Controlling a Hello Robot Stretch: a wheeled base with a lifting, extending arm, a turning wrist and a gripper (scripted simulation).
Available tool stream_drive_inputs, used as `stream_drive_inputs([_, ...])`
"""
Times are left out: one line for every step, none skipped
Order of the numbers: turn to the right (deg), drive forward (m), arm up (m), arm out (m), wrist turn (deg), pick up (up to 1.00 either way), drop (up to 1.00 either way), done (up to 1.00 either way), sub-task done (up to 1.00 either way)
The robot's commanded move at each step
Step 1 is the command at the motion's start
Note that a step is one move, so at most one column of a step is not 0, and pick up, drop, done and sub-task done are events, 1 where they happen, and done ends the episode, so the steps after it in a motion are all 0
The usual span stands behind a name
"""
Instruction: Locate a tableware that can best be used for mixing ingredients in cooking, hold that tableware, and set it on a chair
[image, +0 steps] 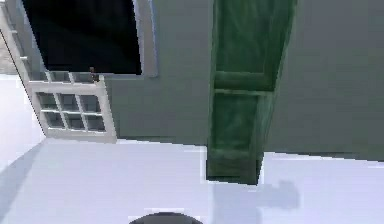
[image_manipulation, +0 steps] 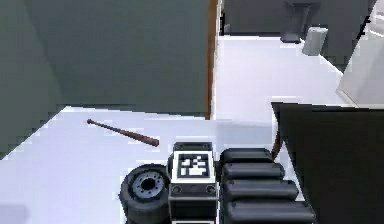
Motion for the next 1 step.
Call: stream_drive_inputs([45.0, 0.0, 0.0, 0.0, 0.0, 0.0, 0.0, 0.0, 0.0])
